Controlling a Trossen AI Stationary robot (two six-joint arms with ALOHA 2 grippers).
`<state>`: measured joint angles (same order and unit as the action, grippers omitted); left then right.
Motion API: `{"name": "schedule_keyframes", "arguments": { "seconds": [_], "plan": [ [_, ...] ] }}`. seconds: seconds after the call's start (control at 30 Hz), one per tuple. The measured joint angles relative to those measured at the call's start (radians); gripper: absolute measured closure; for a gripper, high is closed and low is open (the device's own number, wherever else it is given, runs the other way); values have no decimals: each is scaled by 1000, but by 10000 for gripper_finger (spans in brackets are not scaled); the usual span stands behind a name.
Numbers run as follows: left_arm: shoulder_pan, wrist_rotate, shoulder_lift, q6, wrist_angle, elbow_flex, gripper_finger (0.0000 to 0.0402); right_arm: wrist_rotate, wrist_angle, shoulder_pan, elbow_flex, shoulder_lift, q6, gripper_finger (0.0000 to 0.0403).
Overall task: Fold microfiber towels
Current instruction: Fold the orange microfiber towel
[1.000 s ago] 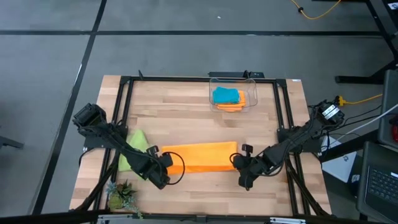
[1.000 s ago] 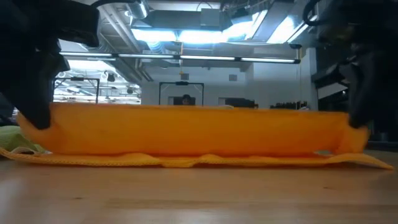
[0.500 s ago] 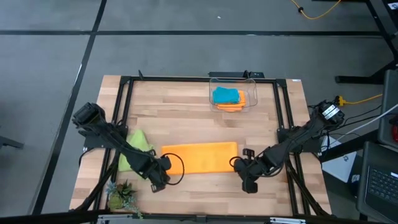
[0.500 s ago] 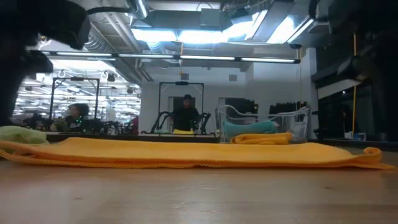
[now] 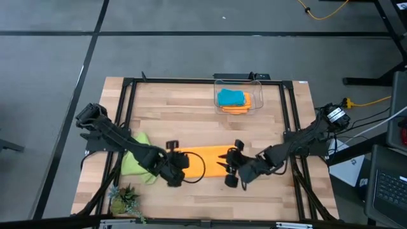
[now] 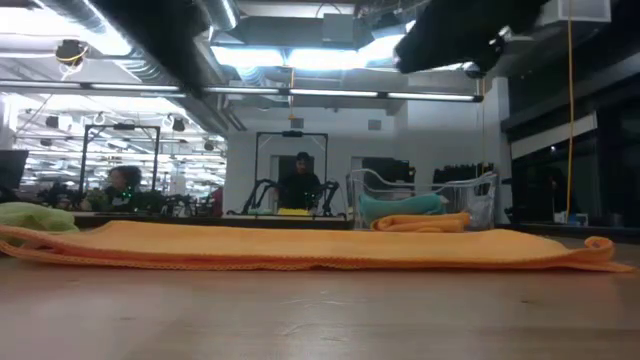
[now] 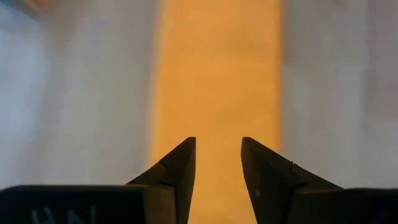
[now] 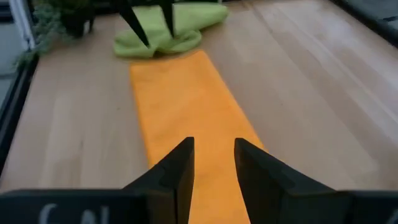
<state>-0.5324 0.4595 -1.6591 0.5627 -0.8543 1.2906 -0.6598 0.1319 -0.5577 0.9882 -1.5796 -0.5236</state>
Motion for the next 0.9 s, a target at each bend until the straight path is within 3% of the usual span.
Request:
{"name": "schedule_keyframes", "arguments": {
  "seconds": [0.1, 0.27, 0.63, 0.9],
  "plan": [
    [27, 108, 0, -70, 16, 37, 280, 3, -33, 32, 0, -23, 14, 286],
    [73, 173, 0, -99, 29, 53, 280, 6, -37, 69, 0, -71, 7, 286],
    [56, 141, -8, 4, -48, 53, 279, 160, -40, 111, 0, -134, 6, 286],
    [-24, 126, -8, 11, -151, 53, 279, 160, -63, 119, 0, -134, 6, 286]
  ]
}}
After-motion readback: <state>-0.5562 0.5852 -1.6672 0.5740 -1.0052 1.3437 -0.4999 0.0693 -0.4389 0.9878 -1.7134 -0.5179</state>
